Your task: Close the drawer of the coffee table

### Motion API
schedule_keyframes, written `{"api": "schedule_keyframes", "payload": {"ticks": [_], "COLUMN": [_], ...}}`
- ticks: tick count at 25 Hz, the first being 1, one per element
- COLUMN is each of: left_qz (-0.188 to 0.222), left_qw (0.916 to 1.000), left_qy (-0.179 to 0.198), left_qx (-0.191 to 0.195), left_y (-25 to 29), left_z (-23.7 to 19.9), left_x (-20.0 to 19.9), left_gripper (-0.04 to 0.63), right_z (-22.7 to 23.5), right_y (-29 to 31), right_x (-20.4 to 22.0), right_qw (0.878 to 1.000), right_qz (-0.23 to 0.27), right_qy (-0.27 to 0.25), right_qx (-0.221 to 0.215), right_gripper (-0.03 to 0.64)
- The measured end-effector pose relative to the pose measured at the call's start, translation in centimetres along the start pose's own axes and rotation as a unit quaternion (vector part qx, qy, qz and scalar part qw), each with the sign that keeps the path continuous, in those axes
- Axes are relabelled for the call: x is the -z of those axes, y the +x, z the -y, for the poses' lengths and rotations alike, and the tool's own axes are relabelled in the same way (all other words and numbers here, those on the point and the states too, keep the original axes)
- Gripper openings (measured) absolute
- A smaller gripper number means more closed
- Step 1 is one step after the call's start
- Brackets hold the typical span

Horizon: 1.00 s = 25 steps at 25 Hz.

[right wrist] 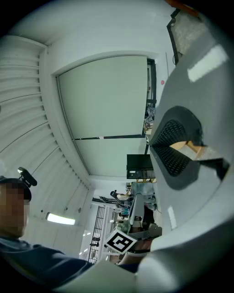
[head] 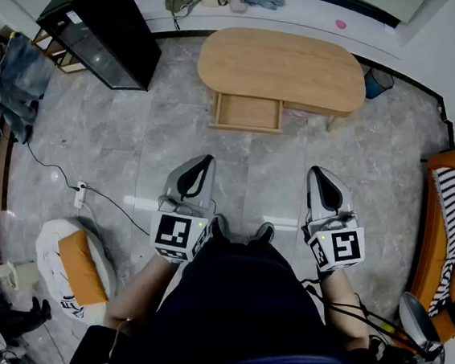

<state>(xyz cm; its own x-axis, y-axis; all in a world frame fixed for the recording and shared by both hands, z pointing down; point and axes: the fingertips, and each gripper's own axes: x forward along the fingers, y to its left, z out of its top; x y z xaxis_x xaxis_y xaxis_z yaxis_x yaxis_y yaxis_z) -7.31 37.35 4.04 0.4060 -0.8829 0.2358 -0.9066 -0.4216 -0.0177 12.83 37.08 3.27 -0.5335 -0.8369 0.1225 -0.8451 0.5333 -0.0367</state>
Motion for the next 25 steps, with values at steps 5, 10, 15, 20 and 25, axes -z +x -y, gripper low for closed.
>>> {"api": "schedule_keyframes", "payload": {"ticks": [5,10,15,20,25], "left_qz": [0.002,0.002,-0.008,-0.026,-0.048], "left_qw": [0.9999,0.9992,0.9979,0.9959,0.994], "left_qy": [0.005,0.003,-0.011,-0.014,-0.022], "left_qx": [-0.016,-0.039,-0.064,-0.086,-0.096], "left_y": [0.8,1.5,1.6,1.0,0.1], "left_z": [2.2,3.4,4.7,5.5,5.0], "left_x": [-0.4,-0.2,0.5,2.1,3.9], "left_gripper": [0.002,0.002,0.002,0.002,0.002], "right_z": [2.4,4.5,6.7,8.0,7.6], "right_y": [-1.7,-2.7,-3.6,-4.2,-3.8], "right_x": [0.6,1.2,1.5,3.3,5.1], "right_qw": [1.0,1.0,1.0,0.999,0.998], "right_qz": [0.002,0.002,0.005,-0.006,-0.026], "right_qy": [0.0,0.002,0.021,0.033,0.046], "right_qx": [-0.005,-0.013,-0.021,-0.028,-0.031], "right_gripper": [0.0,0.0,0.002,0.002,0.002]}}
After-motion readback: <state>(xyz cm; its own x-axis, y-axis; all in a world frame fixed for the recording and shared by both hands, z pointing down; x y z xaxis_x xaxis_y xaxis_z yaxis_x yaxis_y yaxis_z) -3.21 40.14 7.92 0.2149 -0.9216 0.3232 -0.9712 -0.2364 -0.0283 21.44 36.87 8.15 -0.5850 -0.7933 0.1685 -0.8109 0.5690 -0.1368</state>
